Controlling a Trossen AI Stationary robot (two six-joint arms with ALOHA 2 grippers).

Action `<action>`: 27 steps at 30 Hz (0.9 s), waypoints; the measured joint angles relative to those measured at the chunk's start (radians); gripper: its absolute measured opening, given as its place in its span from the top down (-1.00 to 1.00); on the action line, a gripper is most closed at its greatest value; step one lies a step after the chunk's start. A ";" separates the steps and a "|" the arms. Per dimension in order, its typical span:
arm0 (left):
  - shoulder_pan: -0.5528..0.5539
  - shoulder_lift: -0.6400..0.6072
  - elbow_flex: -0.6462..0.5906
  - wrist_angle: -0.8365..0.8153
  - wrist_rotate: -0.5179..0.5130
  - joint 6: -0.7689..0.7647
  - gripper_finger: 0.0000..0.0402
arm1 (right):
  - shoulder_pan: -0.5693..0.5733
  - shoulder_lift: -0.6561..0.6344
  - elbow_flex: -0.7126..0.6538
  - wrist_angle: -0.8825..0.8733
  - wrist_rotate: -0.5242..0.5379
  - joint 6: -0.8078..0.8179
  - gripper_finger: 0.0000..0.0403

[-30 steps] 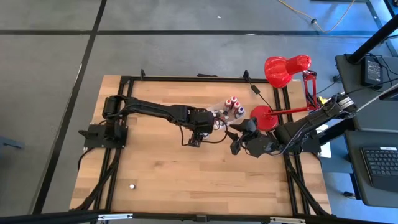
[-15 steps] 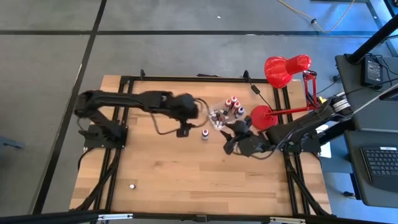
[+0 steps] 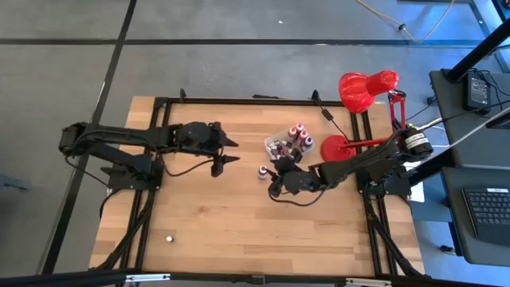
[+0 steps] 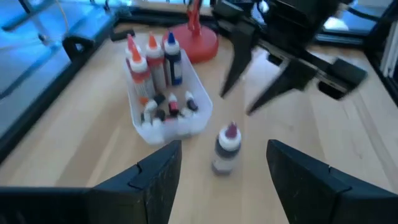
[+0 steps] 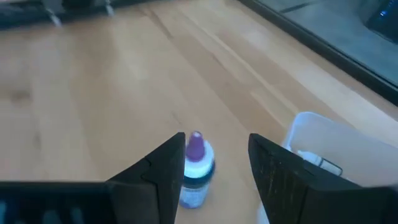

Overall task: Pick & Place food coloring
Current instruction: Put the big purple food coloring bottle in the transparent bin

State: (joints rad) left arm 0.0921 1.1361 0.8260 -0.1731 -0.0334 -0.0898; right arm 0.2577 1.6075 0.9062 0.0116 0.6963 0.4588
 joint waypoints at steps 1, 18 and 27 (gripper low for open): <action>-0.002 -0.003 -0.009 -0.003 0.000 -0.004 -0.15 | -0.009 0.007 0.000 -0.002 -0.005 0.000 0.11; -0.013 0.033 -0.019 -0.017 0.000 0.006 -0.15 | -0.080 0.108 0.001 0.118 -0.183 -0.097 0.11; -0.012 0.033 -0.019 -0.017 -0.002 0.024 -0.15 | -0.095 0.107 0.001 0.107 -0.227 -0.098 0.26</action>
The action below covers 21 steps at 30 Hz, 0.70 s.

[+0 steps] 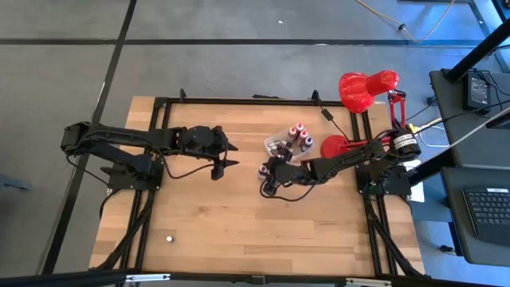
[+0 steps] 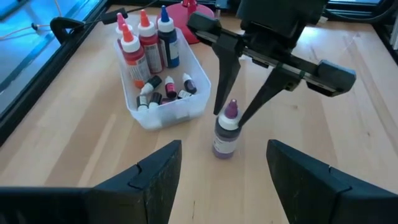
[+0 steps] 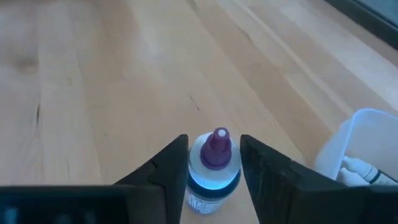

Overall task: Pick & Place food coloring
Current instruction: Put the big purple food coloring bottle in the transparent bin

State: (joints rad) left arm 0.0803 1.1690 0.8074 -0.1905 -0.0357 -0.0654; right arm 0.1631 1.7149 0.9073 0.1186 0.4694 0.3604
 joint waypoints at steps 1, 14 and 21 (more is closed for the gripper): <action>0.000 0.000 0.000 0.000 0.000 0.000 -0.15 | -0.003 0.000 0.000 -0.003 -0.001 -0.001 0.28; 0.000 0.000 0.000 0.000 -0.002 0.000 -0.15 | -0.010 -0.001 0.001 -0.039 -0.030 -0.001 0.26; 0.000 0.000 0.000 0.000 -0.002 0.000 -0.15 | -0.010 0.000 -0.001 -0.038 -0.026 0.077 0.25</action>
